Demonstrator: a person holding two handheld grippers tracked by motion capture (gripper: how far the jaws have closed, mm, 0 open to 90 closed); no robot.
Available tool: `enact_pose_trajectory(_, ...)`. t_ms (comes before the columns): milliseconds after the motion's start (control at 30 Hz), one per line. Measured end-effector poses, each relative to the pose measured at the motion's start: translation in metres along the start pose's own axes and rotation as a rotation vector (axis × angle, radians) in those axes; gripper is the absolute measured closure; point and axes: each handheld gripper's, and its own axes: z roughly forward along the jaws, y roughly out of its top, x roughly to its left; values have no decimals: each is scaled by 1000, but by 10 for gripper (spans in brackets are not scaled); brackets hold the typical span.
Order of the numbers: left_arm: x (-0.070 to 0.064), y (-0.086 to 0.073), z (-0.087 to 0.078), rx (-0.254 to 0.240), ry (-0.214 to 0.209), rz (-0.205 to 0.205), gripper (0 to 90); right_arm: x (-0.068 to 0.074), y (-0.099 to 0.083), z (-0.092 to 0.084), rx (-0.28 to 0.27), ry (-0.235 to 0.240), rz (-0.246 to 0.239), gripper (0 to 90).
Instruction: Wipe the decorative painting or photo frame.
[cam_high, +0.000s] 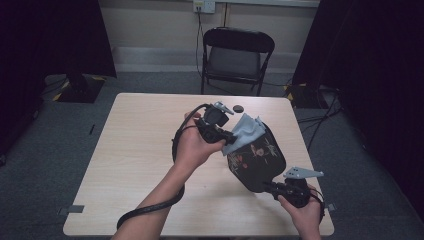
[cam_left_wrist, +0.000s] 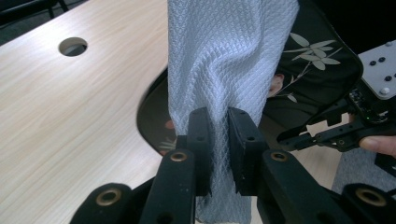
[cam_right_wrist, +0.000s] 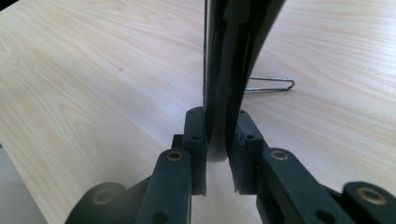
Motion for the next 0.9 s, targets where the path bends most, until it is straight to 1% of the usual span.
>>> enact_pose_trajectory(33,-1,0,4,6,-1,3,803,0,0,0,1,0,-1,789)
enact_pose_trajectory(67,-1,-1,11,23,3,7,803,0,0,0,0,1,-2,790)
enact_pose_trajectory(100,-1,-1,11,23,3,7,803,0,0,0,0,1,-2,790)
enact_pose_trajectory(200,-1,-5,18,34,6,9,803,0,0,0,1,1,-3,790)
enact_pose_trajectory(300,-1,-10,24,56,14,17,803,-1,0,0,-3,2,-3,790)
enact_pose_trajectory(367,1,-15,28,75,13,14,803,-1,0,0,-3,3,-6,790)
enact_pose_trajectory(400,1,-18,31,76,11,6,803,-1,0,0,-3,2,-5,789)
enact_pose_trajectory(500,1,-27,39,89,5,-4,803,-1,0,0,-3,1,-3,789)
enact_pose_trajectory(633,3,-40,51,110,-6,-11,803,-1,0,0,-2,0,-3,789)
enact_pose_trajectory(733,3,-52,62,131,-5,-18,803,-1,0,0,-3,1,-6,789)
enact_pose_trajectory(767,3,-52,62,131,-5,-18,803,-1,0,0,-3,1,-7,789)
enact_pose_trajectory(800,3,-57,67,141,-5,-19,803,-1,0,0,-3,1,-7,789)
enact_pose_trajectory(833,4,-64,75,158,-7,-31,803,-1,0,0,-1,1,-7,789)
enact_pose_trajectory(900,5,-72,83,171,-11,-39,803,-1,0,0,-2,0,-7,789)
